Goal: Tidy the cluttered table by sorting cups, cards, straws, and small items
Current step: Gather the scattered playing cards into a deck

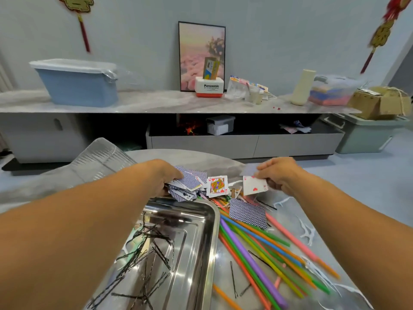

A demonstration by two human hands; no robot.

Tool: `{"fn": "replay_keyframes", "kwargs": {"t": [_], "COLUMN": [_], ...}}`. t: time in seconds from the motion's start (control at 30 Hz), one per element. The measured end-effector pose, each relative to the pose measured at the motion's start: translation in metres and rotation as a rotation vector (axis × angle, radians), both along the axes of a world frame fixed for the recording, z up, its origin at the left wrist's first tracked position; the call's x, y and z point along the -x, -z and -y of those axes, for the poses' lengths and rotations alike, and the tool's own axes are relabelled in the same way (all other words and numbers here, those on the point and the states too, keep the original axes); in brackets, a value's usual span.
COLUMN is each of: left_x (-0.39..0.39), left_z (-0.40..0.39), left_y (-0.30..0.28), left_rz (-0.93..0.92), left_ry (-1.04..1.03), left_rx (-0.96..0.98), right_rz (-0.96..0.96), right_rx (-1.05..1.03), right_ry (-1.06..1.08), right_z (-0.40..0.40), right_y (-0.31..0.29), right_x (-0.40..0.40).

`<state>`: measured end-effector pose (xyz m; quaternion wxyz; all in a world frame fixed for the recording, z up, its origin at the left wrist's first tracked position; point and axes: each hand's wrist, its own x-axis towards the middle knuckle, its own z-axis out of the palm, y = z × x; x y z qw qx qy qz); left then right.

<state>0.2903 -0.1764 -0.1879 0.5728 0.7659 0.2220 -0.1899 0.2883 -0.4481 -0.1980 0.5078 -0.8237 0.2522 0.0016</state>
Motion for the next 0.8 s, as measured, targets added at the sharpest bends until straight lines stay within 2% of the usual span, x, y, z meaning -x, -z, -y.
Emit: {"fn": "replay_keyframes", "kwargs": {"t": [0.1,0.3,0.47,0.63,0.8], "left_x": [-0.006,-0.014,-0.019,-0.023,-0.021], "left_z": [0.001,0.000,-0.016,-0.034,-0.041], "left_y": [0.007,0.006,0.003,0.002,-0.007], "left_rz": [-0.022,-0.043,-0.053,-0.019,-0.022], "left_ry": [0.022,0.035,-0.008,-0.117,-0.154], "left_rx": [-0.031,-0.045,-0.072,-0.068,-0.004], "right_rz": [0.014,-0.109,-0.189,-0.248,-0.248], "right_rx": [-0.060,-0.088,0.090,0.135,0.130], "right_ry": [-0.032,-0.223,-0.410,-0.531,-0.539], "right_z": [0.001,-0.002,-0.002,-0.009,-0.011], "right_y": [-0.014,-0.015,0.008,0.012,-0.001], "right_x": [0.007,0.032,0.042,0.045,0.039]}}
